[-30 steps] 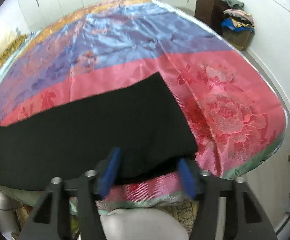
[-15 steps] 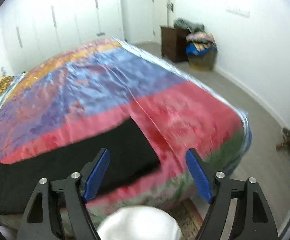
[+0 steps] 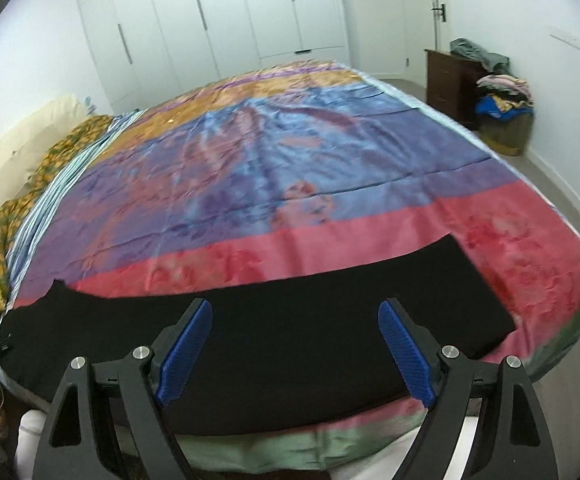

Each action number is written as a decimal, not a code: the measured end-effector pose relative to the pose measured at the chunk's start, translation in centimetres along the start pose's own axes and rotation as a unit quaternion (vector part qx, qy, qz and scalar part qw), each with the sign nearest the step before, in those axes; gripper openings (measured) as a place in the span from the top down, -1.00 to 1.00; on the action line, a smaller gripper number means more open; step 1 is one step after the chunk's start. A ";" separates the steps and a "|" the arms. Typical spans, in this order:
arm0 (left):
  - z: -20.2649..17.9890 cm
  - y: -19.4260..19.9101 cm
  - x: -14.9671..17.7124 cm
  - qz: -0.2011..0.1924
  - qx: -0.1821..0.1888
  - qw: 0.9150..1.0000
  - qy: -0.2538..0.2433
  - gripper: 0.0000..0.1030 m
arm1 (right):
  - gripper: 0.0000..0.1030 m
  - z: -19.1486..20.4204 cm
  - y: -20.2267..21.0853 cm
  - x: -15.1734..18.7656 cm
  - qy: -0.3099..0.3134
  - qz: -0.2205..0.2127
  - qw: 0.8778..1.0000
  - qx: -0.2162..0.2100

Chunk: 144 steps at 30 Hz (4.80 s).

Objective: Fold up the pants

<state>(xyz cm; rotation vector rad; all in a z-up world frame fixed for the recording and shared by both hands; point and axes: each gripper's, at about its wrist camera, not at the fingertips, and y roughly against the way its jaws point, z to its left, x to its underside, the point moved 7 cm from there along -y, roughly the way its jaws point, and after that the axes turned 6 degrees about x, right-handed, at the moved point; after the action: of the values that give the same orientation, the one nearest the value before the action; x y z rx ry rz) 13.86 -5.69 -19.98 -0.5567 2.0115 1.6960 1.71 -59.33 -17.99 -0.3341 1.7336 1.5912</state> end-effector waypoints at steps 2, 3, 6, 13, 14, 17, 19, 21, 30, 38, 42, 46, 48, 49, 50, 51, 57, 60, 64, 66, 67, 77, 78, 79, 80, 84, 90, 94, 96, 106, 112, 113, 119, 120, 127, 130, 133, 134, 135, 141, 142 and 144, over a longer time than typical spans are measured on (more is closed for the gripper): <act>0.6 -1.1 0.8 0.017 -0.007 1.000 0.000 -0.56 | -0.65 0.1 -0.3 0.2 0.001 0.008 1.000 -0.002; 0.9 -1.4 1.2 0.024 -0.010 1.000 0.003 -0.56 | -0.65 0.0 -0.5 0.3 0.001 0.012 1.000 -0.002; 1.8 -2.3 2.2 0.043 -0.015 0.999 0.012 -0.56 | -0.65 -0.4 -1.2 0.4 -0.005 0.025 1.000 -0.002; 1.4 -2.7 2.9 0.050 -0.028 0.998 -0.010 -0.56 | -0.65 -1.3 -3.5 1.0 -0.014 0.072 0.997 -0.005; 1.4 -2.8 2.9 0.050 -0.028 0.998 -0.009 -0.56 | -0.65 -1.5 -4.0 1.2 -0.016 0.082 0.996 -0.005; 1.6 -2.9 2.8 0.053 -0.026 0.998 -0.006 -0.56 | -0.65 -2.9 -5.7 1.8 -0.031 0.116 0.993 -0.004; 1.6 -2.9 2.8 0.055 -0.024 0.998 -0.005 -0.56 | -0.65 -4.2 -6.7 2.2 -0.046 0.134 0.990 0.000; 1.6 -2.9 2.9 0.056 -0.024 0.998 -0.005 -0.56 | -0.65 -6.0 -7.7 2.6 -0.063 0.155 0.986 0.011; 1.5 -3.2 3.0 0.060 -0.028 0.998 -0.009 -0.57 | -0.65 -13.6 -7.2 1.2 -0.161 0.143 0.976 0.039; 1.6 -3.3 3.1 0.062 -0.024 0.998 -0.006 -0.60 | -0.65 -16.8 -4.2 0.2 -0.169 0.118 0.976 0.066; 1.6 -3.3 3.2 0.062 -0.024 0.998 -0.007 -0.60 | -0.65 -18.8 -2.2 0.5 -0.250 0.100 0.963 0.023; 1.4 -3.5 3.1 0.066 -0.029 0.997 -0.007 -0.65 | -0.65 -18.1 -1.7 1.5 -0.335 0.095 0.935 -0.073; 1.4 -3.5 3.1 0.067 -0.030 0.997 -0.004 -0.66 | -0.65 -17.2 -2.5 2.2 -0.359 0.103 0.922 -0.104; 1.4 -3.5 3.1 0.068 -0.030 0.997 -0.004 -0.66 | -0.65 -16.9 -2.9 2.5 -0.366 0.110 0.917 -0.112; 1.4 -3.5 3.1 0.068 -0.030 0.997 -0.004 -0.66 | -0.65 -16.6 -3.5 3.0 -0.375 0.118 0.912 -0.118; 1.4 -3.5 3.1 0.068 -0.029 0.997 -0.004 -0.66 | -0.65 -16.4 -4.0 3.3 -0.383 0.123 0.908 -0.117; 1.4 -3.5 3.2 0.069 -0.028 0.997 -0.008 -0.66 | -0.65 -17.6 -6.7 4.5 -0.394 0.134 0.905 -0.085; 1.4 -3.5 3.1 0.068 -0.030 0.997 -0.007 -0.66 | -0.65 -18.8 -7.5 4.8 -0.409 0.128 0.900 -0.083; 1.3 -3.5 3.2 0.069 -0.030 0.997 -0.008 -0.66 | -0.59 -18.6 -7.6 3.6 -0.420 0.091 0.892 -0.143; 1.3 -3.5 3.2 0.069 -0.030 0.997 -0.008 -0.66 | -0.45 -18.5 -7.9 3.3 -0.410 0.095 0.895 -0.146; 1.3 -3.5 3.2 0.069 -0.030 0.997 -0.008 -0.66 | -0.45 -18.6 -8.4 3.5 -0.397 0.109 0.903 -0.121; 1.6 -2.3 3.1 0.067 -0.011 0.998 0.010 -0.65 | 0.81 -16.6 -6.8 1.4 -0.359 0.079 0.920 -0.135; 1.6 -1.8 3.0 0.065 -0.002 0.998 0.017 -0.65 | 0.81 -15.6 -6.0 0.8 -0.352 0.069 0.920 -0.157; 1.5 -1.3 2.8 0.062 0.006 0.998 0.022 -0.65 | 0.81 -14.6 -5.2 0.2 -0.347 0.064 0.919 -0.176; 1.5 -0.8 2.7 0.058 0.012 0.998 0.026 -0.65 | 0.81 -12.9 -4.1 -0.6 -0.339 0.054 0.917 -0.201; 1.6 0.8 1.9 0.039 0.027 0.998 0.044 -0.65 | 0.81 -6.2 -2.0 -2.4 -0.324 0.048 0.904 -0.276; 3.1 2.1 0.8 0.024 0.052 0.994 0.092 -0.65 | 0.81 8.8 -2.7 -2.0 -0.303 0.089 0.875 -0.368; 5.0 2.6 0.8 0.018 0.046 0.993 0.111 -0.65 | 0.81 21.4 -4.4 0.5 -0.224 0.111 0.889 -0.383; 6.4 2.8 1.0 0.017 0.039 0.991 0.124 -0.65 | 0.80 27.3 -4.8 2.9 -0.146 0.113 0.906 -0.380; 7.2 4.9 1.2 -0.002 0.058 0.992 0.116 -0.54 | -0.63 33.4 -0.8 11.5 0.250 0.017 0.924 -0.289; -2.6 1.8 -0.7 0.053 0.150 0.987 -0.011 0.13 | -0.92 24.6 2.4 9.5 0.207 -0.059 0.953 -0.212; -3.4 0.4 -0.6 0.069 0.141 0.987 -0.017 0.22 | -0.92 23.9 2.4 9.3 0.196 -0.060 0.957 -0.206; -5.3 -4.0 1.0 0.127 0.100 0.986 -0.038 0.37 | -0.92 21.9 3.2 8.6 0.155 -0.061 0.965 -0.205; -5.8 -3.9 1.2 0.127 0.100 0.986 -0.046 0.45 | -0.92 22.4 2.6 8.4 0.157 -0.060 0.964 -0.205; -4.3 -2.0 0.8 0.096 0.090 0.991 -0.033 0.95 | -0.92 22.7 2.4 8.4 0.157 -0.057 0.965 -0.200; -3.0 -2.4 1.6 0.102 0.090 0.990 -0.023 0.95 | -0.92 21.6 3.0 7.4 0.149 -0.078 0.968 -0.187; -3.1 -3.1 2.1 0.102 0.090 0.990 -0.025 0.94 | -0.92 20.1 2.3 5.9 0.130 -0.081 0.973 -0.170; -3.2 -3.2 2.1 0.100 0.088 0.991 -0.026 0.94 | -0.92 19.6 1.4 5.5 0.123 -0.067 0.976 -0.168; -3.2 -3.3 2.2 0.099 0.087 0.991 -0.027 0.94 | -0.92 19.5 0.8 5.5 0.121 -0.056 0.976 -0.170; -3.0 -3.2 2.5 0.097 0.091 0.990 -0.033 0.90 | -0.92 19.6 -6.0 9.8 0.132 0.104 0.969 -0.182; -3.0 -3.2 2.5 0.097 0.092 0.990 -0.036 0.90 | -0.92 19.9 -5.1 8.8 0.135 0.088 0.971 -0.178; -3.0 -3.1 2.6 0.096 0.092 0.990 -0.038 0.89 | -0.92 20.4 -3.8 7.3 0.129 0.074 0.969 -0.195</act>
<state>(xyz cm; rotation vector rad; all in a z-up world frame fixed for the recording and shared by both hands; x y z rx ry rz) 13.31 -9.22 -23.54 -0.2391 2.1946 1.5875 6.13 -38.81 -24.61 -0.6397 1.6545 2.0786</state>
